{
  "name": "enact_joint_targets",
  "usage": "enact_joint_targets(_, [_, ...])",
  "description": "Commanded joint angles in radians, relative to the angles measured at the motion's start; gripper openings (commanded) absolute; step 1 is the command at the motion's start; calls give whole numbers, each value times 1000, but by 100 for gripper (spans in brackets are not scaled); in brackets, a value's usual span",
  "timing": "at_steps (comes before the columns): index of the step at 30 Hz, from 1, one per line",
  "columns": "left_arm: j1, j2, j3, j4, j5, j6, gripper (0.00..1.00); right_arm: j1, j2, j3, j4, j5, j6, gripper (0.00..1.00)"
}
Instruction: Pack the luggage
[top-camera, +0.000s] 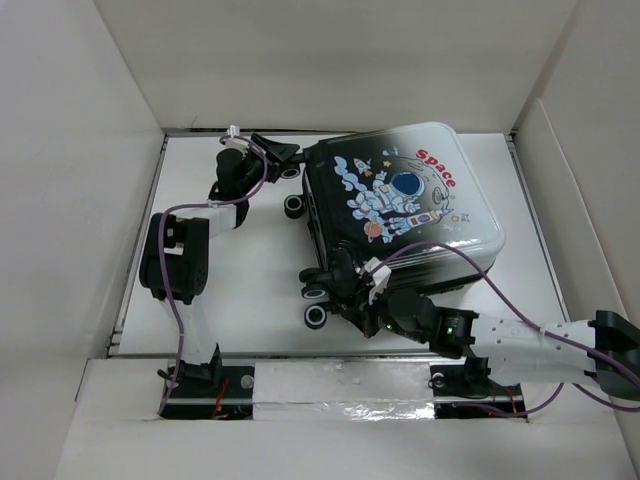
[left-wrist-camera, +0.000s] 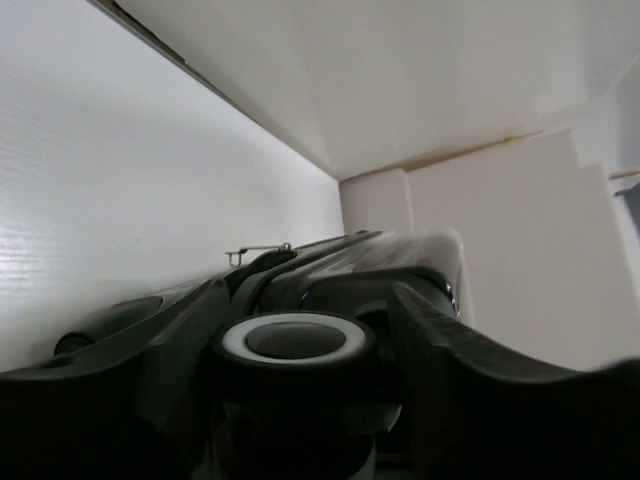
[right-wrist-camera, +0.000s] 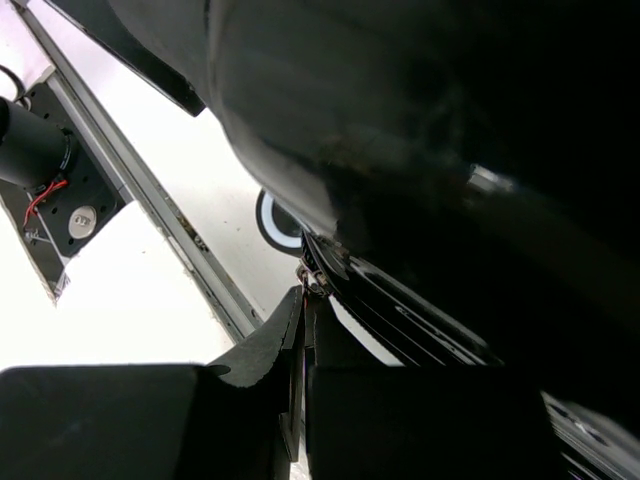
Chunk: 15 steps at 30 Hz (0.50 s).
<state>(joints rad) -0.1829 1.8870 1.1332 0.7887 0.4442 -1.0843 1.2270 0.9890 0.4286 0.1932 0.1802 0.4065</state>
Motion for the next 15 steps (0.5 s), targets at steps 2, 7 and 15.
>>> enact_joint_targets(2, [-27,-2,-46,231,65,-91,42,35,-41,55,129,-24,29,0])
enact_joint_targets(7, [-36,-2,-58,265,54,-98,0,35,-105,39,80,5,37,0])
enact_joint_targets(15, [16,-140,-323,378,-39,-80,0,-113,-263,-8,-11,-47,25,0])
